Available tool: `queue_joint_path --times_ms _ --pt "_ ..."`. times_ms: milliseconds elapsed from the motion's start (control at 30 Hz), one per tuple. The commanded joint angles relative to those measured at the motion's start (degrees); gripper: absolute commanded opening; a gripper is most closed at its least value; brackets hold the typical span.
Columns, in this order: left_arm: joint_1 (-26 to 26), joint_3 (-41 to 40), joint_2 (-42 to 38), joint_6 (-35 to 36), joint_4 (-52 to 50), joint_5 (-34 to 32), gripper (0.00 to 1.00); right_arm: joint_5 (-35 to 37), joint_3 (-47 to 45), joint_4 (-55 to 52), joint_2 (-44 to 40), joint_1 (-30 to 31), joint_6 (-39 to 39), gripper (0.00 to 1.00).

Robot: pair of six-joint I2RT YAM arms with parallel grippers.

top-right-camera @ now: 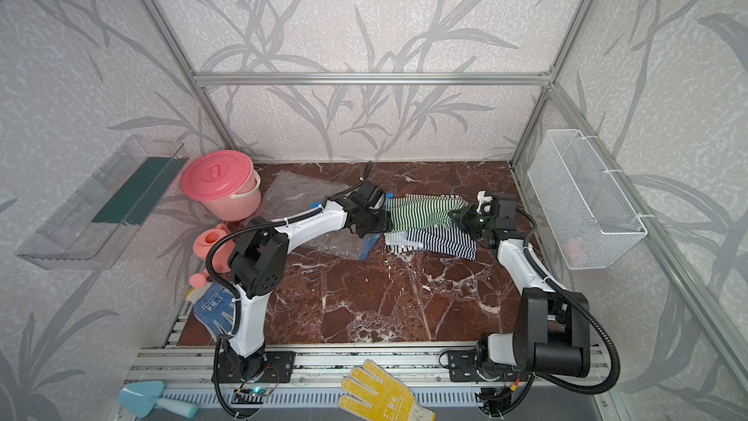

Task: Take the tank top out of the vacuum bag
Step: Adjust the tank top.

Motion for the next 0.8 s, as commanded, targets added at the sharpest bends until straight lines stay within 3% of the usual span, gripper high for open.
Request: queue_joint_path --times_ms 0,433,767 --pt "-0.3 2.4 1.3 -0.3 0.1 0.7 0.67 -1.6 2.3 0.4 -0.7 -0.4 0.7 0.0" --pt "-0.6 7.2 5.4 -1.1 -2.0 0.9 0.45 -1.3 3.3 0.3 -0.1 -1.4 0.5 0.0" --pt "-0.8 10.8 7.4 -0.9 -3.6 1.0 0.03 -0.5 3.5 -0.2 -0.1 -1.5 0.0 0.0"
